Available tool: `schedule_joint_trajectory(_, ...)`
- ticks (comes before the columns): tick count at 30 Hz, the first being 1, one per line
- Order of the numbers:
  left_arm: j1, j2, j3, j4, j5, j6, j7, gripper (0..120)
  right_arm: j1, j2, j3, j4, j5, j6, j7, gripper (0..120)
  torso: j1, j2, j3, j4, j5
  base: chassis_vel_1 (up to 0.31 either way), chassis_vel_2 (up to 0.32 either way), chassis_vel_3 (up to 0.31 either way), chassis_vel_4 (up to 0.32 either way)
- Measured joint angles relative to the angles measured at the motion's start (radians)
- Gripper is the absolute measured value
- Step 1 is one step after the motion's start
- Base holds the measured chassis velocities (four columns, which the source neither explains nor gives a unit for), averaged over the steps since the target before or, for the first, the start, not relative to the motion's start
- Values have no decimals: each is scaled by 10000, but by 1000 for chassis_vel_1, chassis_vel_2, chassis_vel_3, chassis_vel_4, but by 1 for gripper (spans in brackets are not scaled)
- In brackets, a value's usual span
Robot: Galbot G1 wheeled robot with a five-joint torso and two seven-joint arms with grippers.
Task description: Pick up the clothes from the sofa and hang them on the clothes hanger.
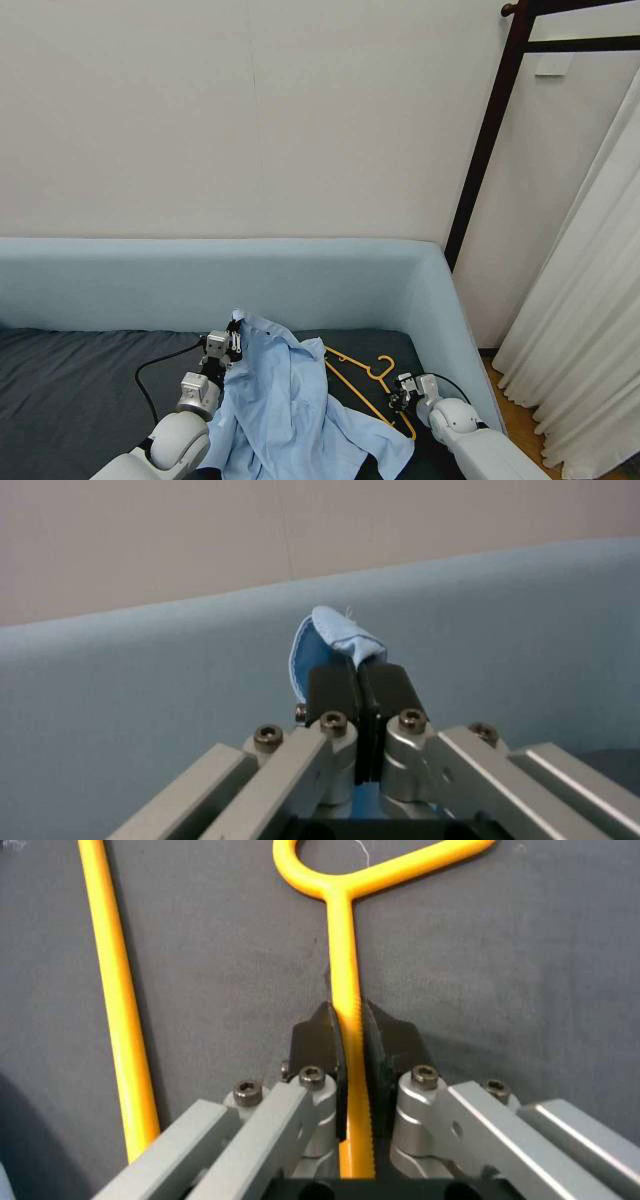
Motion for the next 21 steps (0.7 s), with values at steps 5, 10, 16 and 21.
schedule_joint_trajectory(5, -76, -4, -16, 36, -15, 7, -2, 0, -73, -267, 68, 977, 494, 16, 689, 4, 0, -2, 1, 2, 1, 0, 0, 0, 0)
schedule_joint_trajectory(10, -239, 15, -51, 72, -127, 9, -3, 0, -109, -898, 109, 2916, 685, 355, 1731, 4, 1, -2, 1, 3, 0, 0, 0, 0, 0)
schedule_joint_trajectory(16, -406, 72, -85, 24, -383, 83, -6, 0, -1115, -2052, 83, 5571, -1344, 1105, 2501, 4, 1, -2, -2, 1, -3, 0, 0, 0, 0)
schedule_joint_trajectory(21, -317, 183, -221, -161, -557, 230, 3, 0, -2850, -2547, 365, 6616, -4582, 2570, 3006, 4, 0, -1, -1, -3, 1, 0, 0, 0, 0)
